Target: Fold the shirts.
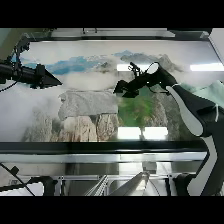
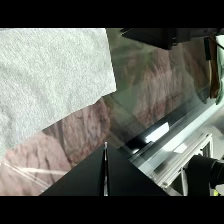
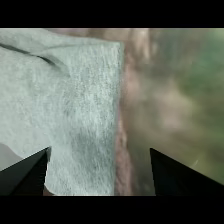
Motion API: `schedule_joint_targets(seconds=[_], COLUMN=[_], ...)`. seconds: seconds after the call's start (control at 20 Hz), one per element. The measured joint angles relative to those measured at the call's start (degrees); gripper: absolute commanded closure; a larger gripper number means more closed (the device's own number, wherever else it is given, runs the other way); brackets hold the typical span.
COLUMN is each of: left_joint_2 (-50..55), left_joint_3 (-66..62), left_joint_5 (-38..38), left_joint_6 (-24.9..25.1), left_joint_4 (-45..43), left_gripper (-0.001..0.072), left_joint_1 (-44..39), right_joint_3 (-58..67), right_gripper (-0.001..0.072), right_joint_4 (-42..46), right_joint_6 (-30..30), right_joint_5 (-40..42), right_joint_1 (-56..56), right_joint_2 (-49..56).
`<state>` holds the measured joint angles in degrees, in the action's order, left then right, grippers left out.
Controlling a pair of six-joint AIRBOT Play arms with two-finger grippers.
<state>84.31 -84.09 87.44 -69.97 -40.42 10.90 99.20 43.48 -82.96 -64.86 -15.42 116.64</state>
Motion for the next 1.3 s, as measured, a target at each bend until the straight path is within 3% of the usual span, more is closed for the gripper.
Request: schedule_joint_targets(seconds=[0.3,0.35,0.4,0.45,0.55,0.75,0.95,1.15,1.3], left_joint_2=[0.0,0.0,0.0,0.0,0.0,0.0,0.0,0.0,0.0], left_joint_3=[0.0,0.0,0.0,0.0,0.0,0.0,0.0,0.0,0.0], left_joint_5=[0.0,0.0,0.0,0.0,-0.1,0.6,1.1,1.3,1.4], left_joint_6=[0.6,0.7,0.9,0.9,0.9,1.0,1.0,1.0,1.0], left_joint_4=[0.0,0.0,0.0,0.0,0.0,0.0,-0.3,-0.4,-0.4], left_gripper=[0.0696,0.0696,0.0696,0.0696,0.0696,0.0696,0.0696,0.0696,0.0696], left_joint_1=[0.0,0.0,0.0,0.0,0.0,0.0,0.0,0.0,0.0], right_joint_3=[0.1,0.1,0.0,-0.1,0.1,0.8,2.1,4.7,6.1], right_gripper=[0.0018,0.014,0.0534,0.0625,0.0699,0.07,0.0699,0.0699,0.0699], right_joint_4=[-9.7,-11.4,-13.0,-15.8,-23.2,-30.4,-28.3,-19.5,-12.2], right_joint_6=[4.6,5.7,6.8,8.4,12.2,16.6,16.7,8.5,-1.2], right_joint_5=[1.2,1.5,1.8,1.9,2.2,2.4,3.3,7.4,7.1], right_joint_1=[-3.4,-4.0,-4.7,-5.2,-5.8,-5.3,1.0,15.6,29.2], right_joint_2=[4.0,4.3,4.5,4.8,4.5,1.7,-7.4,-17.6,-22.9])
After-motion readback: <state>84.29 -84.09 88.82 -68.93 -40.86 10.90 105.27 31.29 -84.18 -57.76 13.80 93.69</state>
